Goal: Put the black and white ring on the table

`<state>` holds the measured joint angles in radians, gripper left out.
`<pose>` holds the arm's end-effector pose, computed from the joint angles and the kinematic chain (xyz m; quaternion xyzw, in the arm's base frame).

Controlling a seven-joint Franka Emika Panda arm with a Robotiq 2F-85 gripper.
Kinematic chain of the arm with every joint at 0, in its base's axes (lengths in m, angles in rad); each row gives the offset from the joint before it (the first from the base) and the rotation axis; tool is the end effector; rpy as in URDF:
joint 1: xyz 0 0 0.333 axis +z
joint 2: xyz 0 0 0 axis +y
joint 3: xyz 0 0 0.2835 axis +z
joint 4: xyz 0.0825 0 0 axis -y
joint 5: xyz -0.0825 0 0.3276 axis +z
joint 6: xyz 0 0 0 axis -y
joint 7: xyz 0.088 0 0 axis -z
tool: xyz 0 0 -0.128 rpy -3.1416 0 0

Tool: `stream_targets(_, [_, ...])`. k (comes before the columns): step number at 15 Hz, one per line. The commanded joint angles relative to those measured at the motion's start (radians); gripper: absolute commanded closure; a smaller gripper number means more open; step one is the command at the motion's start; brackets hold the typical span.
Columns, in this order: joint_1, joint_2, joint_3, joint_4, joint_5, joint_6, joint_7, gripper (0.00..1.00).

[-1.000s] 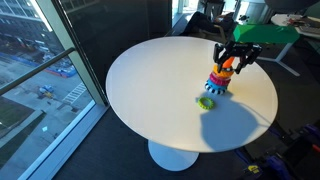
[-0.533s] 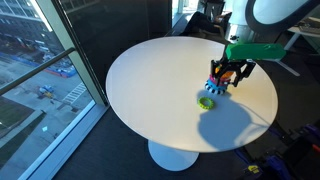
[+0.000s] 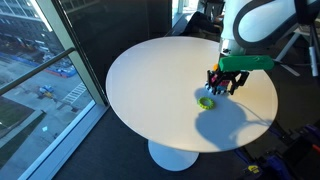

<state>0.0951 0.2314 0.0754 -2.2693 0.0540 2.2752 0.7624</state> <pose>0.4573 0.0818 0.2327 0.9442 -0.3085 -0.1125 0.0262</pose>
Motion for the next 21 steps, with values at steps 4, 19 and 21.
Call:
stream_targets(4, [0.032,0.086,-0.029,0.062,0.004,0.002,0.018,0.57])
stream_targets(19, [0.064,0.123,-0.061,0.089,-0.009,-0.009,0.037,0.08])
stream_targets(21, [0.063,0.120,-0.062,0.089,-0.008,-0.013,0.034,0.00])
